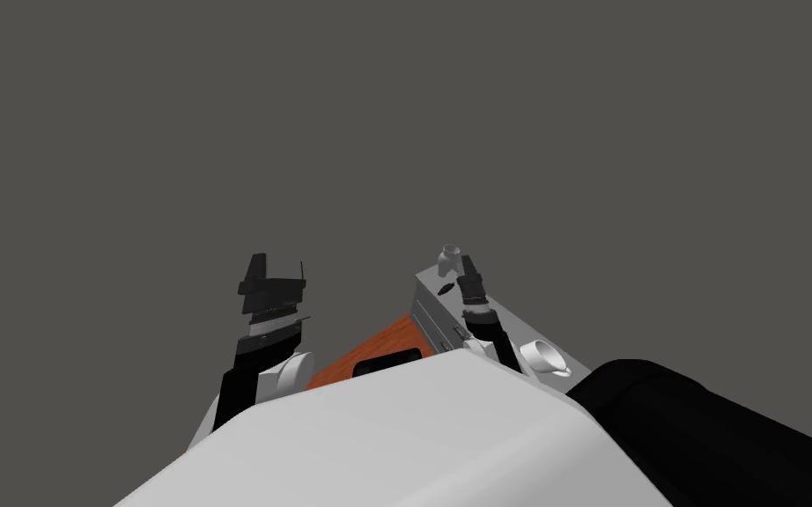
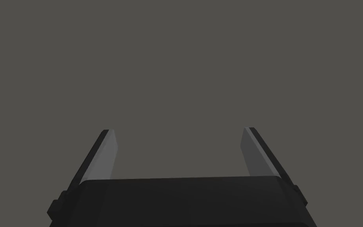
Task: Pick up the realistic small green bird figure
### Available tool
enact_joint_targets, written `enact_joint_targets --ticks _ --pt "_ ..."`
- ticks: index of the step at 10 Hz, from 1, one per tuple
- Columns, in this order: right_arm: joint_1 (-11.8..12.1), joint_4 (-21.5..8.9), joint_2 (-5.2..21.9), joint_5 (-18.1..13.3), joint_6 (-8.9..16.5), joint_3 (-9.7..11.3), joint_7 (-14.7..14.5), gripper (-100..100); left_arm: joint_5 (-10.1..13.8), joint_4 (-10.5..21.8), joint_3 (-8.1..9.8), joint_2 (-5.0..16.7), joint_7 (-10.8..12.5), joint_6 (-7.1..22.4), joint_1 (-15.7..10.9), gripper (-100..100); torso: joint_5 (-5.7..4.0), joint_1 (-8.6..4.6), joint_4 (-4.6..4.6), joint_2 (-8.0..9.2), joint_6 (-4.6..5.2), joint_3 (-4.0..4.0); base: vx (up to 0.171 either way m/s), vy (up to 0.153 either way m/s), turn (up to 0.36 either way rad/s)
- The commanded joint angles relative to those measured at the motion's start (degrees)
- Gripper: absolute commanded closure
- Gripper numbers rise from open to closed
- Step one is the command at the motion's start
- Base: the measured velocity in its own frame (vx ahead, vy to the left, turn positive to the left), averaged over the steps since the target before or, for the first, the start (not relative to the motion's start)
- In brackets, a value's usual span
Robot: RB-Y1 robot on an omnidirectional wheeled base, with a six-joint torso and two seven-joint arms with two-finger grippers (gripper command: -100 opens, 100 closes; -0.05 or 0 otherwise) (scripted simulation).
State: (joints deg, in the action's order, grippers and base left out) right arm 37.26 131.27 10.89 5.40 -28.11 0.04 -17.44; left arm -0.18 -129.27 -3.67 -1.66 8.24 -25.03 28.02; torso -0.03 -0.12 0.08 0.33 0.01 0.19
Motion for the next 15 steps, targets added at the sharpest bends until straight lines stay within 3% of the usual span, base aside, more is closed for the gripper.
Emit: enact_joint_targets --ticks 1,3,4,6,9,11,12,14,15 --pt "1.6 -1.5 2.2 1.4 0.6 -1.0 -1.9 -100 0.0 0.0 0.00 0.0 0.0 0.0 0.0 0 0.00 0.00 0.00 0.00 0.00 0.00 -0.083 -0.024 0.168" --pt "4.4 -4.7 5.7 3.5 1.5 -2.3 -5.2 -100 0.0 0.0 0.00 0.0 0.0 0.0 0.0 0 -0.02 -0.09 0.00 0.03 -0.01 0.01 -0.103 -0.034 0.249" --pt "4.4 -4.7 5.7 3.5 1.5 -2.3 -5.8 -100 0.0 0.0 0.00 0.0 0.0 0.0 0.0 0 -0.02 -0.07 0.02 0.09 -0.02 0.05 -0.085 -0.020 0.122" --pt "7.3 -8.5 9.2 5.4 2.7 -3.5 -9.2 -100 0.0 0.0 0.00 0.0 0.0 0.0 0.0 0 0.00 0.00 -0.01 -0.05 -0.03 -0.03 -0.085 -0.014 0.289" --pt "8.7 -10.7 11.0 6.3 3.5 -4.1 -12.4 -100 0.0 0.0 0.00 0.0 0.0 0.0 0.0 0 -0.01 -0.06 -0.01 -0.06 -0.03 -0.03 -0.070 -0.021 0.149" --pt "11.5 -15.2 14.7 7.6 5.1 -5.0 -16.3 -100 0.0 0.0 0.00 0.0 0.0 0.0 0.0 0 0.00 -0.02 -0.03 -0.12 -0.02 -0.07 -0.089 -0.008 0.319" --pt "11.5 -15.4 14.8 7.6 5.1 -5.0 -17.1 -100 0.0 0.0 0.00 0.0 0.0 0.0 0.0 0 -0.01 -0.06 0.00 0.02 -0.04 0.01 -0.087 -0.017 0.141" --pt "14.0 -19.8 18.5 8.5 6.9 -5.7 -20.9 -100 0.0 0.0 0.00 0.0 0.0 0.0 0.0 0 -0.01 -0.06 -0.01 -0.09 -0.02 -0.05 -0.077 -0.007 0.341" --pt "14.0 -20.4 18.7 8.5 6.9 -5.7 -21.8 -100 0.0 0.0 0.00 0.0 0.0 0.0 0.0 0 0.00 -0.06 -0.01 -0.05 -0.04 -0.03 -0.064 -0.013 0.133"
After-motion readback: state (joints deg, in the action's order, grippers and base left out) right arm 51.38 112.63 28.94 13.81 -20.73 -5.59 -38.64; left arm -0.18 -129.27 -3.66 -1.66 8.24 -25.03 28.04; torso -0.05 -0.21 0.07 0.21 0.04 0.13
